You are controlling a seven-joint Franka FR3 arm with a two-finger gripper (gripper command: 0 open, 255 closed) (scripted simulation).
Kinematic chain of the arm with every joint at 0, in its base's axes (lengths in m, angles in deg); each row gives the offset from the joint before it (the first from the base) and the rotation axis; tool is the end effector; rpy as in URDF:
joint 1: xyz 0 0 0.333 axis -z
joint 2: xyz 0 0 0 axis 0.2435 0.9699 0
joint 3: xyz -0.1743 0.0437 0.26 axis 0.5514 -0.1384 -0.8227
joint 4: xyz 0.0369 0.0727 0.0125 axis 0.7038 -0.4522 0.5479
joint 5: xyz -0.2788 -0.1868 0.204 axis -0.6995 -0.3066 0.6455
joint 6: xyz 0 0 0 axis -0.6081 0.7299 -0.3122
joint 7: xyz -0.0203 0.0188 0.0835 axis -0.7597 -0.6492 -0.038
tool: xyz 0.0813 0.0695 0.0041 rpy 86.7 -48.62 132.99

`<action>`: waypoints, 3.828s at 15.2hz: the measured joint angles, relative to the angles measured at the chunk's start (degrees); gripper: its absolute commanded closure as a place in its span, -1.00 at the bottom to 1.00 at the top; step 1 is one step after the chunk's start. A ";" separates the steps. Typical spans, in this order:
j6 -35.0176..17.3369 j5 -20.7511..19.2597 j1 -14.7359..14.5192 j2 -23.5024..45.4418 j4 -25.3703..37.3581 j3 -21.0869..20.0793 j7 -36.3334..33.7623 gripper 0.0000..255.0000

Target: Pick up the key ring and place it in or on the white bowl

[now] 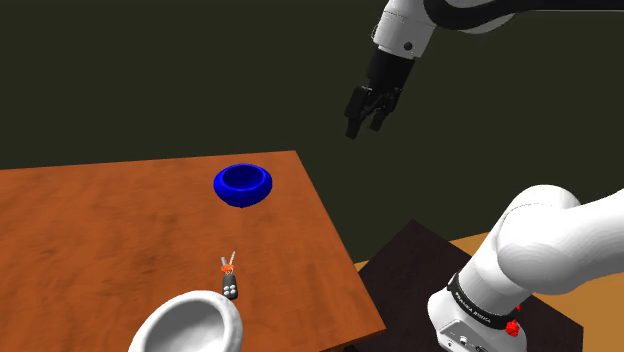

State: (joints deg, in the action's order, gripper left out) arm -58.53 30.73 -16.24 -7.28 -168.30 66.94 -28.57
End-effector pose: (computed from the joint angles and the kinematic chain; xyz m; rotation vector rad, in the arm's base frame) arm 0.3342 0.0788 0.5568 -3.0593 -0.0252 -0.1499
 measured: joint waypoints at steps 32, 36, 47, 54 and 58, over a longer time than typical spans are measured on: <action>-32.81 -20.62 -7.02 62.74 19.38 -24.31 -57.67 -1.00; -34.71 -22.96 -8.93 66.34 20.48 -22.92 -60.13 -1.00; -37.35 -24.99 -10.13 69.17 20.44 -21.49 -61.50 1.00; -37.35 -24.99 -10.13 69.17 20.44 -21.49 -61.50 1.00; -37.09 -24.79 -10.00 68.89 20.43 -21.64 -61.36 1.00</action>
State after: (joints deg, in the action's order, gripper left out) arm -95.62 5.95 -26.25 61.61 -147.86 45.30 -89.93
